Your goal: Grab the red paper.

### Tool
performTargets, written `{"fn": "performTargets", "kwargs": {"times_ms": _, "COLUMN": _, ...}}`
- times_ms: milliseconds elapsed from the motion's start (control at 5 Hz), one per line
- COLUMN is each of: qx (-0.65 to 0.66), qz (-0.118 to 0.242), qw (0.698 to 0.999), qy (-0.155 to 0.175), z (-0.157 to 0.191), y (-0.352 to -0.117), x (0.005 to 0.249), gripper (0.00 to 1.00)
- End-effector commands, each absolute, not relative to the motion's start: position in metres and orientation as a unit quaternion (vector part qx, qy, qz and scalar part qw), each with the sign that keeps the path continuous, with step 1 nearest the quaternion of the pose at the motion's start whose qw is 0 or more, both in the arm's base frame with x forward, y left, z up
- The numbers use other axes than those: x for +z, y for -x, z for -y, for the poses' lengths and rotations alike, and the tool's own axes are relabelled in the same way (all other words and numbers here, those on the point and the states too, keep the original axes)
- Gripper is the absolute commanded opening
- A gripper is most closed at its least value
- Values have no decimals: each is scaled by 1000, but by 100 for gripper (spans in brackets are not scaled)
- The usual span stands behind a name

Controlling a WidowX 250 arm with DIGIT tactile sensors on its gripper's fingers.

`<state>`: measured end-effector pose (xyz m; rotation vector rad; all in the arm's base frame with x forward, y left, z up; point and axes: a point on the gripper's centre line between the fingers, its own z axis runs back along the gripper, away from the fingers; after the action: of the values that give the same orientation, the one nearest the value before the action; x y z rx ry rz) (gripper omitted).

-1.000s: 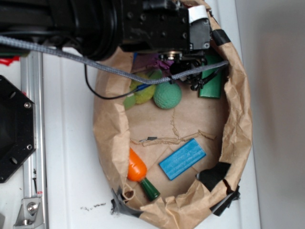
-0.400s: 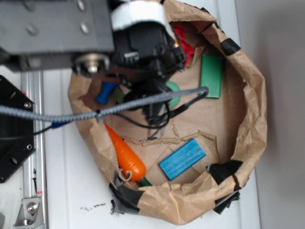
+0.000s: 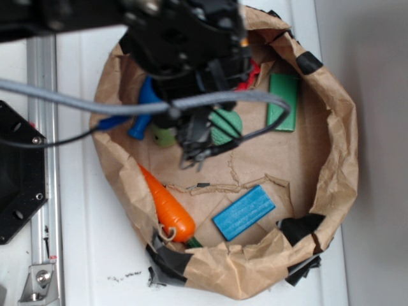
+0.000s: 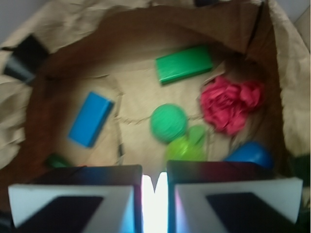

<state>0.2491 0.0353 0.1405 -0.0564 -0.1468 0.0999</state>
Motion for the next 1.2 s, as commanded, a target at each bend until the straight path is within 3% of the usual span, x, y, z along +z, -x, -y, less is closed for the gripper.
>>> {"fn": "performTargets", "kwargs": {"times_ms": 0, "qx": 123, "qz": 177, "qw": 976, "qy": -39, "z": -72, "y": -269, "x": 130, "gripper": 100}}
{"fn": "performTargets", "kwargs": {"times_ms": 200, "qx": 161, "qz": 202, "qw": 962, "qy": -92, "z": -73, "y": -269, "x": 113, "gripper": 100}}
{"fn": "performTargets", "kwargs": {"times_ms": 600, "qx": 193, "qz": 204, "qw": 955, "qy": -99, "z": -94, "y": -268, "x": 107, "gripper": 100}}
{"fn": "performTargets", "kwargs": {"times_ms": 1000, "qx": 181, "qz": 200, "qw": 960, "qy": -76, "z": -96, "y": -280, "x": 88, "gripper": 100}}
